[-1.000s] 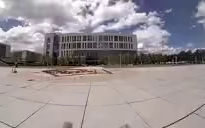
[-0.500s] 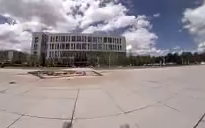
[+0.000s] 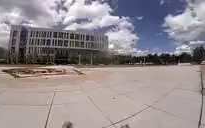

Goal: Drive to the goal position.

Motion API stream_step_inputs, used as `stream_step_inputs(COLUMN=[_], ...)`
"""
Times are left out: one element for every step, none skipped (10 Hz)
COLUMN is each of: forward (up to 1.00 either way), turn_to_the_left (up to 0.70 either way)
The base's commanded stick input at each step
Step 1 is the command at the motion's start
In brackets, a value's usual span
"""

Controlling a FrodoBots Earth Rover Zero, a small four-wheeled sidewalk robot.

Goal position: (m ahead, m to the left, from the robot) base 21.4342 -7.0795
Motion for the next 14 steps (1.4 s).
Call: stream_step_inputs(forward=[0.70,0.70,0.70,0.70,0.70,0.70,0.70,0.70,0.70,0.70,0.70,0.70,0.70,0.70], turn_to_the_left=[-0.35,-0.35,-0.35,-0.35,-0.10,0.00,0.00,0.00,0.00,0.00,0.00,0.00,0.00,0.00])
